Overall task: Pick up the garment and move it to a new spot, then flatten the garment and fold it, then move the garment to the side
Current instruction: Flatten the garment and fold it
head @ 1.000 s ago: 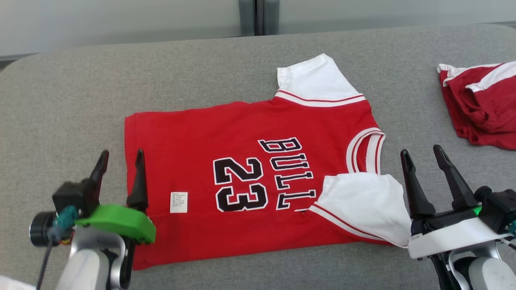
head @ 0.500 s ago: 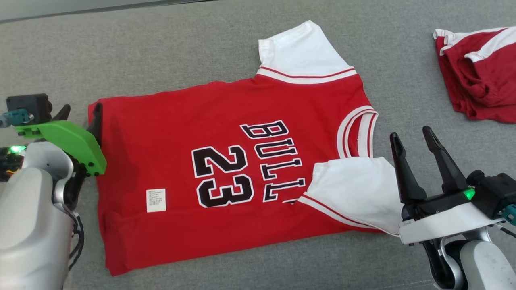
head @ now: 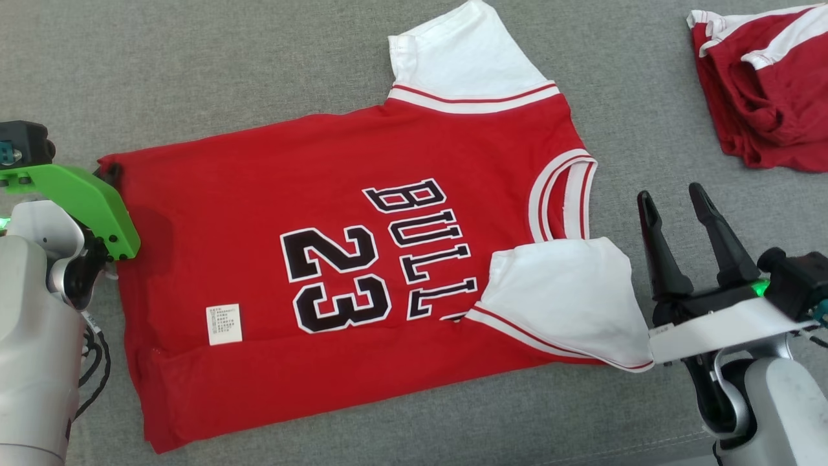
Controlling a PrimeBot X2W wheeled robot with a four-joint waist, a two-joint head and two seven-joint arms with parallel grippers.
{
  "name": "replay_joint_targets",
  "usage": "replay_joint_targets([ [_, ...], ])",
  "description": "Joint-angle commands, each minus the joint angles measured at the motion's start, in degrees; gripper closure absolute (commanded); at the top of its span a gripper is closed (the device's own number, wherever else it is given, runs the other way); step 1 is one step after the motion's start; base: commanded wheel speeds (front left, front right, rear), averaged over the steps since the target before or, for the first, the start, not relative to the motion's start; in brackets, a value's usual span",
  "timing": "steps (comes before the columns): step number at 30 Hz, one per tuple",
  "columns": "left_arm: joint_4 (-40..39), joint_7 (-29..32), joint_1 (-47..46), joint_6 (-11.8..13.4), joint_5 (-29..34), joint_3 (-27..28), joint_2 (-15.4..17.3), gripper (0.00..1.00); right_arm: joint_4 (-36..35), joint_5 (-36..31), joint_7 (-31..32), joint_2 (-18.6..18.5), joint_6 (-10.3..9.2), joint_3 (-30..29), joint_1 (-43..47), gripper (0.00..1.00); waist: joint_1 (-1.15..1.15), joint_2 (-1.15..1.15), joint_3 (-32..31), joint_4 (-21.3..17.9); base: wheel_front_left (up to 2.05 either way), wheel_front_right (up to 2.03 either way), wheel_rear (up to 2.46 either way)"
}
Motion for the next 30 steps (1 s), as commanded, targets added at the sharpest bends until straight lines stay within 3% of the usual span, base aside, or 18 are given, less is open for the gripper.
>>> replay_joint_targets([
  [1, 0.85, -0.18, -0.34, -0.01, -0.57, -0.55, 0.36, 1.0, 0.93, 0.66, 0.21, -0.71, -0.09, -0.19, -1.92, 0.0, 0.0, 0.0, 0.08, 0.24, 0.0, 0.0, 0.0],
  [11, -0.1, -2.8, -3.44, -0.04, -3.52, -5.73, -0.77, 1.0, 12.84, 7.13, 1.75, -6.75, -0.09, 3.12, -17.13, 0.0, 0.0, 0.0, 2.87, 3.78, 0.0, 0.0, 0.0],
  [30, -0.08, -8.76, -12.17, -0.02, -6.6, -15.78, -7.36, 1.0, 39.56, 16.65, 9.02, -14.48, -0.08, 18.68, -50.57, 0.0, 0.0, 0.0, 12.28, 14.99, 0.0, 0.0, 0.0],
])
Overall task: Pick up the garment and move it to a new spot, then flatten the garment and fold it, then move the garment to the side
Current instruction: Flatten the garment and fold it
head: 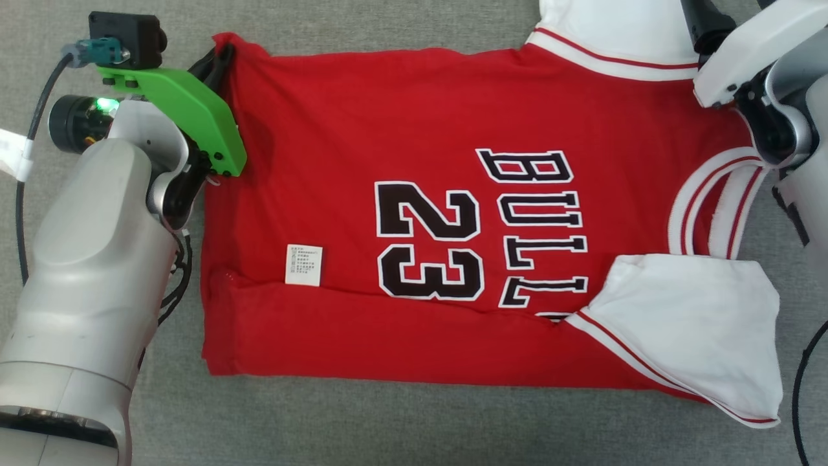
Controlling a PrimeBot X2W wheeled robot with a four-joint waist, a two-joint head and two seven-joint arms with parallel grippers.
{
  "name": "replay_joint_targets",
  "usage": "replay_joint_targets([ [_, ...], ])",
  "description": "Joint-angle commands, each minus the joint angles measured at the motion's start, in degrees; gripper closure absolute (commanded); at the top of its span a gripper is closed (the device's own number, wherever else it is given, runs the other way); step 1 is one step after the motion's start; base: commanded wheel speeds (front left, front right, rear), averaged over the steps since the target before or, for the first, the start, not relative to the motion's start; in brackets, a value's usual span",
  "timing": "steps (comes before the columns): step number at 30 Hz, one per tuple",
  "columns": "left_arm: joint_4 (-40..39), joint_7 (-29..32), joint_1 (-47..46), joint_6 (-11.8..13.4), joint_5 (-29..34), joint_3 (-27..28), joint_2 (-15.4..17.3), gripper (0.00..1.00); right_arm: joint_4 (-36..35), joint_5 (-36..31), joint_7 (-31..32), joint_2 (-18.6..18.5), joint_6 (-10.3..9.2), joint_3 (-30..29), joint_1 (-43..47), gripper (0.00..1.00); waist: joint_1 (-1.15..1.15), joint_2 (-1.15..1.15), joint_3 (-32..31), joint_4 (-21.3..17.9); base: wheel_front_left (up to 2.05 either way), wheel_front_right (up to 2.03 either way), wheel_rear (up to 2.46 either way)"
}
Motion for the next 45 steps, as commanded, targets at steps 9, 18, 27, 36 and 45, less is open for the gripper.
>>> replay_joint_targets([
  [9, 2.73, -2.21, -2.45, 0.28, -2.5, -4.17, -1.09, 1.0, 10.88, 0.92, 8.46, -1.38, -0.07, 5.79, -11.22, 0.0, 0.0, 0.0, 3.42, 4.11, 0.0, 0.0, 0.0],
  [18, 4.64, -4.1, -3.33, 0.36, -4.87, -6.82, -0.37, 1.0, 13.23, 4.08, 12.4, -2.14, -0.08, 11.1, -14.02, 1.0, 0.0, 0.0, 2.99, 3.69, 0.0, 0.0, 0.0],
  [27, 4.57, -7.99, -1.29, 0.28, -6.94, -8.07, 2.09, 1.0, 5.54, 8.39, -0.95, -4.96, -0.08, 12.37, -7.08, 1.0, 0.0, 0.0, -2.24, 1.51, 0.0, 0.0, 0.0],
  [36, 1.74, -11.59, 4.56, 0.2, -8.74, -7.68, 5.45, 1.0, -5.38, 10.54, -11.86, -6.85, -0.08, 9.96, 7.2, 1.0, 0.0, 0.0, -9.99, -2.14, 0.0, 0.0, 0.0],
  [45, -6.29, -14.84, 15.52, 2.58, -11.15, -5.82, 9.05, 1.0, -16.65, 8.2, -14.3, -4.1, -0.08, 3.37, 25.77, 1.0, 0.0, 0.0, -15.53, -5.41, 0.0, 0.0, 0.0],
])
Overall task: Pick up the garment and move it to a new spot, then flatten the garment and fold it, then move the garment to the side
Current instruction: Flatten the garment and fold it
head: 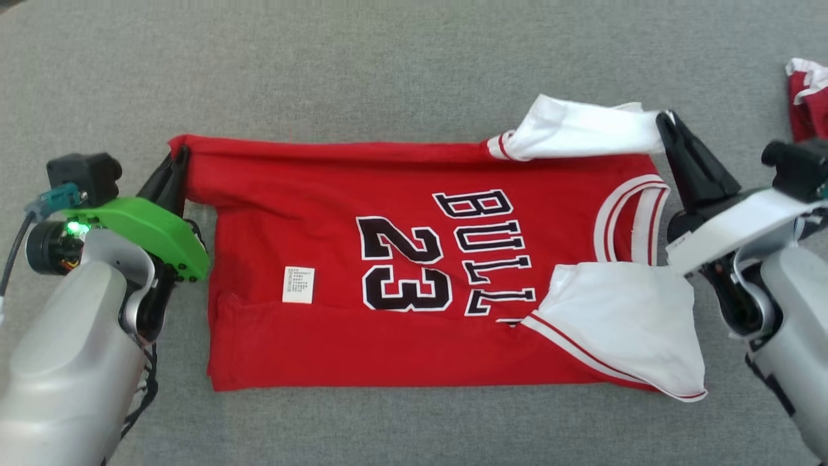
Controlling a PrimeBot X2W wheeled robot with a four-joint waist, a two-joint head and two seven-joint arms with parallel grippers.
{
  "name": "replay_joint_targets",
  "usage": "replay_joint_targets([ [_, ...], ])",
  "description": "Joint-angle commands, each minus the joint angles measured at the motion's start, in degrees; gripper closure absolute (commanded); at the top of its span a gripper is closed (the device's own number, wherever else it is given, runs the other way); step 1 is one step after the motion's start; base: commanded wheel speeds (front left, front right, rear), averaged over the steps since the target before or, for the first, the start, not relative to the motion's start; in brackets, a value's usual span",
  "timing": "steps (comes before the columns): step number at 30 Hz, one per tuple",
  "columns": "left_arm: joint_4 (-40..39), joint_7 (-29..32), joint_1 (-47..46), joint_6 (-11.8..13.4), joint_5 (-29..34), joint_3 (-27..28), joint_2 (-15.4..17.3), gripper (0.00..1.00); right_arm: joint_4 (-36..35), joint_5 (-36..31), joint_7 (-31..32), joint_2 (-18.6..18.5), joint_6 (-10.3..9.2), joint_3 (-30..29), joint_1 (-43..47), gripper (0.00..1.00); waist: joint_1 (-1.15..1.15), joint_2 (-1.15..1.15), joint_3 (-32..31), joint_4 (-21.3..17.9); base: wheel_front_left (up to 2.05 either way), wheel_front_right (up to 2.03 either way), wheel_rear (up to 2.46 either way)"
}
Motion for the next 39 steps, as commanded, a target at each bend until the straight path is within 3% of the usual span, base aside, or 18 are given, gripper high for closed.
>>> replay_joint_targets([
  [1, -1.74, -0.53, 2.53, 0.9, -0.53, 0.32, 0.92, 1.0, -1.5, -0.62, -0.33, 0.97, -0.08, -1.13, 3.4, 1.0, 0.0, 0.0, -3.01, -2.69, 0.0, 0.0, 0.0],
  [12, -19.1, -3.74, 19.96, 9.11, -0.84, 0.92, 4.64, 1.0, -9.83, -3.65, 2.69, 7.91, -0.08, -9.67, 21.76, 1.0, 0.0, 0.0, -5.24, -4.02, 0.0, 0.0, 0.0],
  [19, -25.02, -3.32, 27.84, 12.69, -2.55, 1.27, 5.48, 0.99, -12.52, -5.15, 4.77, 11.15, -0.08, -13.51, 28.88, 1.0, 0.0, 0.0, -6.5, -4.11, 0.0, 0.0, 0.0],
  [20, -25.46, -3.58, 28.52, 13.49, -2.68, 1.61, 5.53, 0.17, -13.05, -5.61, 4.93, 11.53, -0.08, -13.9, 29.71, 1.0, 0.0, 0.0, -6.64, -4.14, 0.0, 0.0, 0.0],
  [21, -25.78, -3.82, 28.94, 13.92, -2.63, 1.84, 5.62, 0.0, -13.35, -5.96, 5.26, 11.84, -0.08, -14.2, 30.38, 0.87, 0.0, 0.0, -6.73, -4.17, 0.0, 0.0, 0.0],
  [22, -26.08, -3.98, 29.68, 14.28, -2.59, 1.88, 5.67, 0.0, -13.77, -6.41, 5.46, 12.24, -0.08, -14.47, 31.24, 0.64, 0.0, 0.0, -6.93, -4.24, 0.0, 0.0, 0.0],
  [23, -26.3, -4.26, 30.22, 14.74, -2.53, 2.06, 5.61, 0.0, -14.4, -7.11, 5.25, 12.52, -0.08, -14.69, 31.65, 0.35, 0.0, 0.0, -7.06, -4.3, 0.0, 0.0, 0.0],
  [24, -26.52, -4.74, 30.73, 15.46, -2.16, 2.45, 5.59, 0.0, -14.93, -7.88, 5.08, 12.87, -0.08, -14.87, 32.29, 0.0, 0.0, 0.0, -7.38, -4.4, 0.0, 0.0, 0.0],
  [31, -31.53, -7.11, 34.73, 20.94, 3.02, 6.52, 4.39, 0.0, -20.73, -14.01, 2.77, 15.05, -0.08, -17.81, 35.18, 0.0, 0.0, 0.0, -9.69, -4.97, 0.0, 0.0, 0.0],
  [39, -40.1, -7.14, 38.25, 23.86, 12.78, 10.23, 1.5, 0.0, -26.08, -23.33, 4.69, 17.68, -0.08, -23.81, 36.76, 0.0, 0.0, 0.0, -12.44, -5.26, 0.0, 0.0, 0.0],
])
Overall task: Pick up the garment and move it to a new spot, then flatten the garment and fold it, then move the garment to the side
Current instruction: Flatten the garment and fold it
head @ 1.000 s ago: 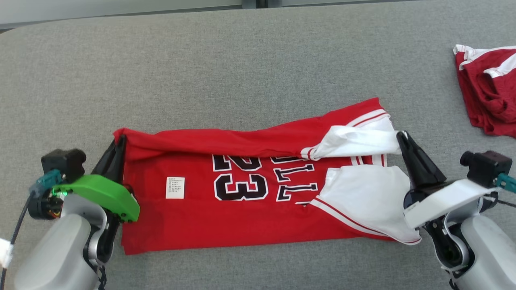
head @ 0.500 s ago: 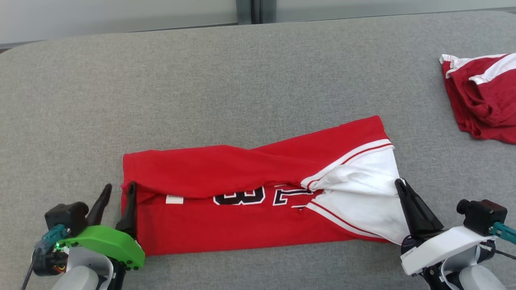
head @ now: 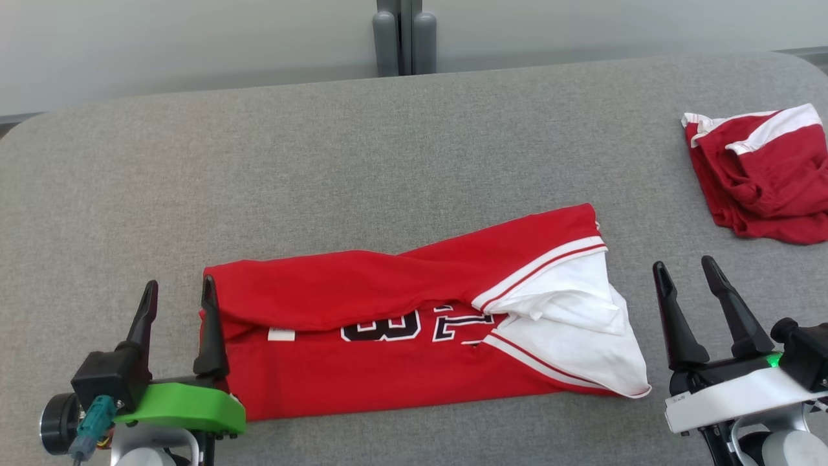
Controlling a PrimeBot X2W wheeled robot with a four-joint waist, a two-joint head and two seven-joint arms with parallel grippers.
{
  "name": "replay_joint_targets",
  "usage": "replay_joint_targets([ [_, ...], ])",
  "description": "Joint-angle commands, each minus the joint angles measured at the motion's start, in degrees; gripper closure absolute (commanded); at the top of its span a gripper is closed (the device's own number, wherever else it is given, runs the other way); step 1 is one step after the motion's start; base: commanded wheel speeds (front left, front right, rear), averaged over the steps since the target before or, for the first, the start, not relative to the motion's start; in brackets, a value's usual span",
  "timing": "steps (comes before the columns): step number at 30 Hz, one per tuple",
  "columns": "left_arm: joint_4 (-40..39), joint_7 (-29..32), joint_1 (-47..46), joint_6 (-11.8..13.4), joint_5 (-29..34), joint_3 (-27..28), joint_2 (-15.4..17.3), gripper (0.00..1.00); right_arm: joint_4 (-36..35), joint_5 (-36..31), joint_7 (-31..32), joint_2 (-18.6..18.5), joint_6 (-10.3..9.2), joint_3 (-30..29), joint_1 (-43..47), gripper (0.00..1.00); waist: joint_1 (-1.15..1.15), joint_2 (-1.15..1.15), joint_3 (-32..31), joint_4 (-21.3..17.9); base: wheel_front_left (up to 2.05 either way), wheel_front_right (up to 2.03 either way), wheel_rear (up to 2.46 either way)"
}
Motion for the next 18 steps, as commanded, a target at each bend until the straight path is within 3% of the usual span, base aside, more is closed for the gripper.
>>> replay_joint_targets([
  [1, -0.99, -0.13, 1.35, 0.42, 1.44, 0.24, -0.42, 0.0, -0.8, -1.33, 0.48, 0.64, -0.07, -0.83, 1.17, 0.0, 0.0, 0.0, -1.06, -0.22, 0.0, 0.0, 0.0],
  [7, -2.34, -0.15, 3.91, 0.32, 4.25, 0.04, -1.35, 0.0, -2.46, -4.24, 2.78, 2.21, -0.07, -2.21, 3.46, 0.0, 0.0, 0.0, -2.87, -0.26, 0.0, 0.0, 0.0],
  [18, -1.66, -0.16, 4.5, -0.72, 5.45, -0.04, -1.91, 0.0, -2.84, -3.87, 4.39, 2.41, -0.07, -3.15, 4.43, 0.0, 0.0, 0.0, -3.2, 0.34, 0.0, 0.0, 0.0],
])
